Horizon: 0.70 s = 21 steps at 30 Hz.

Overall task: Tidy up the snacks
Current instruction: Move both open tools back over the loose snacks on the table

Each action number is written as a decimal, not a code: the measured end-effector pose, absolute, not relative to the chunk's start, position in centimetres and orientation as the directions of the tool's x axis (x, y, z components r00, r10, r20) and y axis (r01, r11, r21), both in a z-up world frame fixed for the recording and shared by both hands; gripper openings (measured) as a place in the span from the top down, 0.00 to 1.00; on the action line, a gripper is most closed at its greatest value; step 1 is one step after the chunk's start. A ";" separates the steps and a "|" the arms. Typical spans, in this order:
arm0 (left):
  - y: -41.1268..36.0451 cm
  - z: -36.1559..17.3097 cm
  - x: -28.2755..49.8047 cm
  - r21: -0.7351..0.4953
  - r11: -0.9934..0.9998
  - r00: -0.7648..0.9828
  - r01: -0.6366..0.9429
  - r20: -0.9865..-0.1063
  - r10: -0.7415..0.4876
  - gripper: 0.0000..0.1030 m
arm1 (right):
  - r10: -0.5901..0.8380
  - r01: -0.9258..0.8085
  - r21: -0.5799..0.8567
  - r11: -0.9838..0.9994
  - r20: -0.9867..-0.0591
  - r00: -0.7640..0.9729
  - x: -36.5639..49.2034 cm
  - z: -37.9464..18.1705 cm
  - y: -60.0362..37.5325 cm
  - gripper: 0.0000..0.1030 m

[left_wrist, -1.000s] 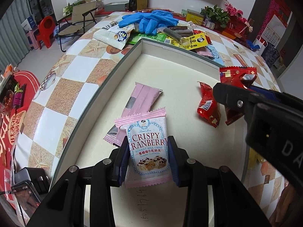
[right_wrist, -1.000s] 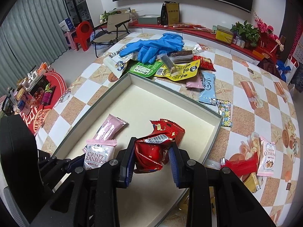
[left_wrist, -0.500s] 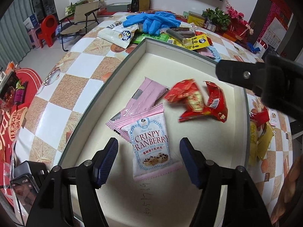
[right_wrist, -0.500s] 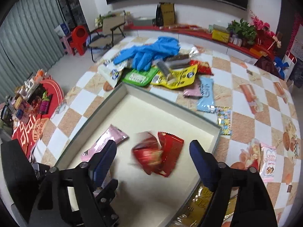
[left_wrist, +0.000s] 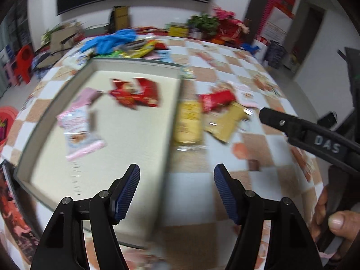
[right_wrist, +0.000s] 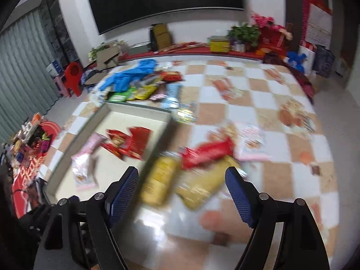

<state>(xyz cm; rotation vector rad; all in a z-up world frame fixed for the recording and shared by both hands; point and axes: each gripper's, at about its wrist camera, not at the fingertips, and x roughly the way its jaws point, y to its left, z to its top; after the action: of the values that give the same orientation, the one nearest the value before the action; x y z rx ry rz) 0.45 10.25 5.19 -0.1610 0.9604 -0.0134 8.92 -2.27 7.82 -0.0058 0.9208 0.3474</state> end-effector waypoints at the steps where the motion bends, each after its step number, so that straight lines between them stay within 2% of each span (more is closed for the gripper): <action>1: 8.9 5.0 0.5 -0.122 0.992 0.577 -0.042 -0.813 -0.076 0.25 | 0.269 -0.261 0.142 0.955 -0.786 0.556 8.6 7.3 -4.3 0.22; 5: 4.8 4.0 0.6 -0.082 0.996 0.579 0.023 -0.812 -0.080 0.23 | 0.184 -0.155 0.117 0.981 -0.818 0.546 7.6 4.9 -10.2 0.22; 8: 3.2 3.4 -0.1 -0.030 0.999 0.602 0.011 -0.798 -0.030 0.23 | 0.160 -0.101 0.125 0.987 -0.831 0.533 6.5 3.2 -13.6 0.22; 11: 2.4 2.9 -0.3 -0.049 0.998 0.605 0.033 -0.794 -0.059 0.23 | 0.161 -0.084 0.137 0.987 -0.833 0.529 5.5 2.3 -15.2 0.22; 15: 0.8 0.7 0.1 0.006 0.997 0.552 0.076 -0.833 -0.037 0.23 | 0.158 -0.082 0.135 0.987 -0.825 0.543 4.7 1.7 -15.8 0.22; 17: 0.7 0.7 0.0 0.014 0.998 0.574 0.064 -0.819 -0.026 0.22 | 0.157 -0.088 0.130 0.988 -0.823 0.546 4.5 1.7 -15.6 0.22; 20: 1.0 0.6 0.1 0.011 0.999 0.573 0.050 -0.820 -0.020 0.17 | 0.142 -0.107 0.099 0.989 -0.819 0.555 4.2 1.5 -15.0 0.22; 21: 1.1 0.5 0.2 0.026 0.999 0.573 0.043 -0.820 -0.003 0.08 | 0.130 -0.117 0.077 0.990 -0.817 0.562 4.0 1.4 -14.8 0.21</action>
<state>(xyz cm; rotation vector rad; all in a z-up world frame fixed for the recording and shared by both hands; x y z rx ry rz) 0.17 1.09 0.53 0.0444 0.9604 -0.0270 3.98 -14.78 1.36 0.0145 0.9634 0.1450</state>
